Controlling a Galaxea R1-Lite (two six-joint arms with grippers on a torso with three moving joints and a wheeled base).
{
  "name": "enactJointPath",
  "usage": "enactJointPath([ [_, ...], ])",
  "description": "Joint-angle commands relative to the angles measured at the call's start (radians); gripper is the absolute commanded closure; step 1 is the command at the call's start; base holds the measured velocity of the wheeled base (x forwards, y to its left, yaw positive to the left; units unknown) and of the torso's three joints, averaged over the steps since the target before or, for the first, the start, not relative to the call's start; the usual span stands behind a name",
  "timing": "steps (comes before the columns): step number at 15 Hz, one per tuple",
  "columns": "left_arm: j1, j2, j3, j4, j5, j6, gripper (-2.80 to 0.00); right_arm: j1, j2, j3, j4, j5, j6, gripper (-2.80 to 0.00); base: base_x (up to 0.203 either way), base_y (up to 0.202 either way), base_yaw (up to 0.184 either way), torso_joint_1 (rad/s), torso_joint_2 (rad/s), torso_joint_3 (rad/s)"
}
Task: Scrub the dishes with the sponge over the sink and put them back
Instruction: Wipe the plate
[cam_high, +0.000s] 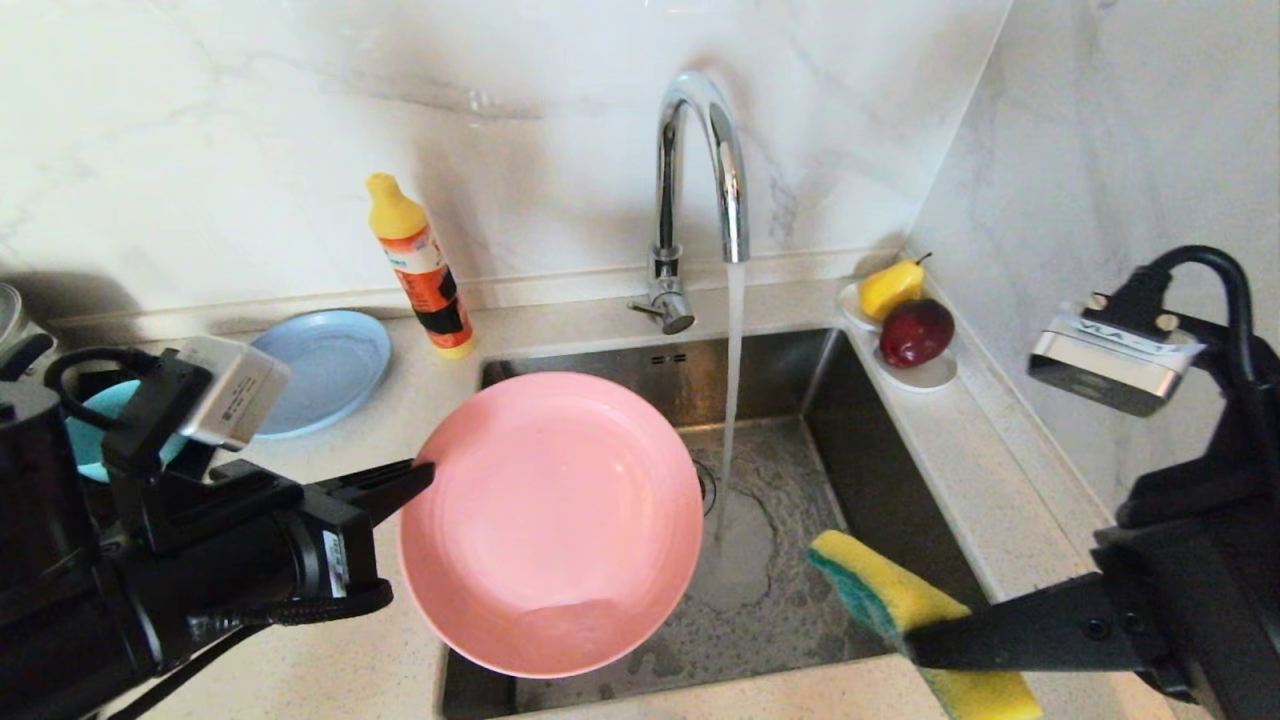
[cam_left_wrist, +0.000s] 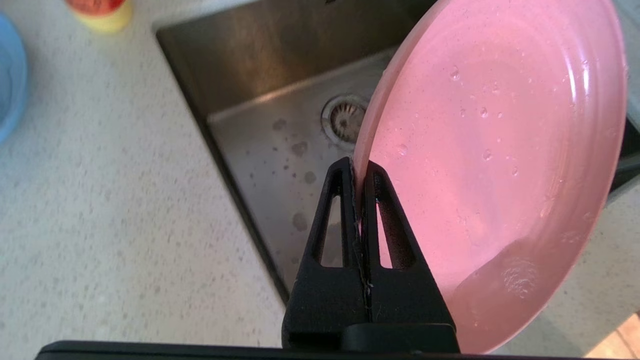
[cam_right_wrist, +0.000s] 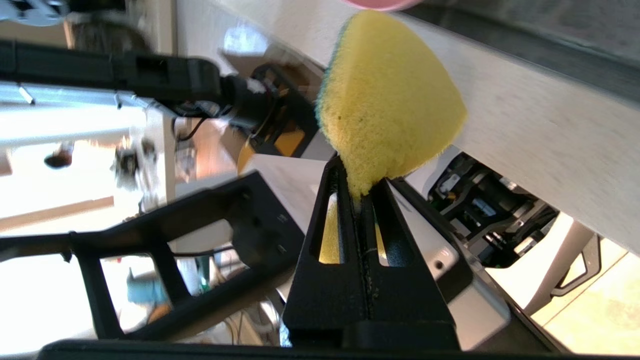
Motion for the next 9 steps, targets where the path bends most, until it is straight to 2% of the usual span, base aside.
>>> enactJointPath([
  [1, -0.006, 0.025, 0.035, -0.046, 0.002, 0.014, 0.0, 0.055, 0.119, -0.074, 0.012, 0.001, 0.003, 0.0, 0.0, 0.0, 0.0, 0.0, 0.0, 0.0],
  [3, -0.007, 0.065, 0.042, -0.11, 0.003, 0.019, 0.0, 0.096, 0.205, -0.151, 0.042, -0.019, 0.003, 0.0, 0.0, 0.0, 0.0, 0.0, 0.0, 0.0],
  [7, -0.014, 0.147, 0.086, -0.309, 0.01, 0.059, 0.0, 0.183, 0.351, -0.264, 0.076, -0.069, 0.003, 0.0, 0.0, 0.0, 0.0, 0.0, 0.0, 0.0],
  [9, -0.016, 0.154, 0.085, -0.318, 0.009, 0.061, 0.0, 0.213, 0.416, -0.316, 0.089, -0.081, 0.003, 0.0, 0.0, 0.0, 0.0, 0.0, 0.0, 0.0],
])
